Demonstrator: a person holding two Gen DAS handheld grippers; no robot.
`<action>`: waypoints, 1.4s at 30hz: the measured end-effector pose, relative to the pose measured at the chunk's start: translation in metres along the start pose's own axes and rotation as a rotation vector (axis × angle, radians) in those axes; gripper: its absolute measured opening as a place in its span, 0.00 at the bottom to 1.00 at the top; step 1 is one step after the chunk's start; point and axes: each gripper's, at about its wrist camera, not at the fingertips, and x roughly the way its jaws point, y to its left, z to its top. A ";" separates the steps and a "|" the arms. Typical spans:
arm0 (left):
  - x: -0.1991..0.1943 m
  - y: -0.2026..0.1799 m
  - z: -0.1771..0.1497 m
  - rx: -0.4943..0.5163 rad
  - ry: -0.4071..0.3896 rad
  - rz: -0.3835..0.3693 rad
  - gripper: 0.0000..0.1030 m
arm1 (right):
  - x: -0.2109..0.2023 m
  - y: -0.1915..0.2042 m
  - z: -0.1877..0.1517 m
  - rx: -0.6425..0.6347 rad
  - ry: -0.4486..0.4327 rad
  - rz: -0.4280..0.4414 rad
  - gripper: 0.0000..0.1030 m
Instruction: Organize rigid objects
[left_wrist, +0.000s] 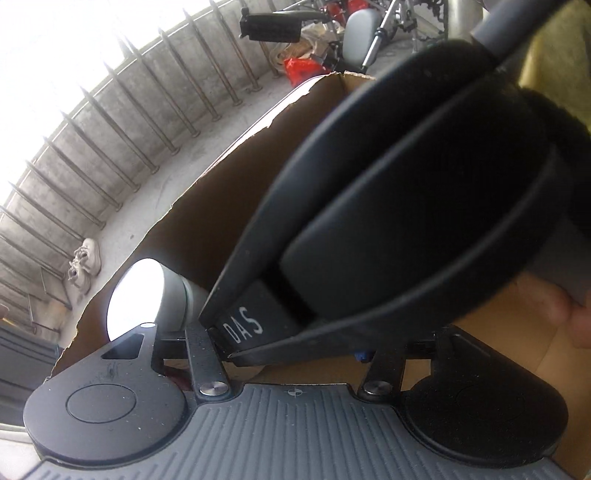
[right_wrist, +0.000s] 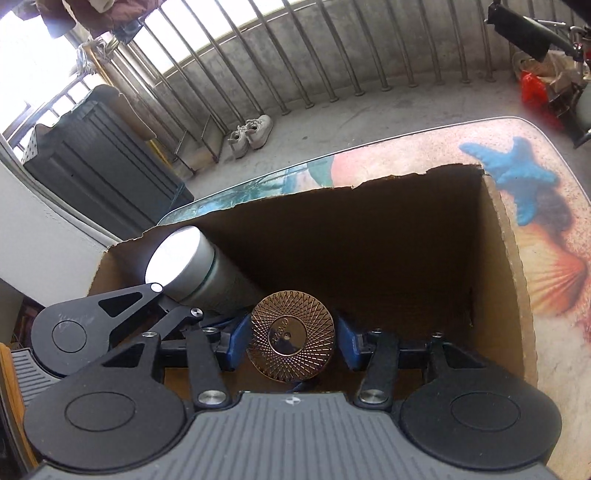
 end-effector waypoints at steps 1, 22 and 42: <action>-0.001 -0.001 -0.001 0.009 0.004 0.004 0.54 | 0.000 -0.002 -0.001 0.001 0.003 0.004 0.52; -0.021 -0.019 -0.022 0.113 0.025 0.125 0.12 | -0.005 0.001 0.000 0.030 -0.037 0.039 0.52; -0.172 -0.050 -0.085 -0.003 -0.222 0.075 0.34 | -0.062 0.021 -0.011 -0.027 -0.126 0.153 0.46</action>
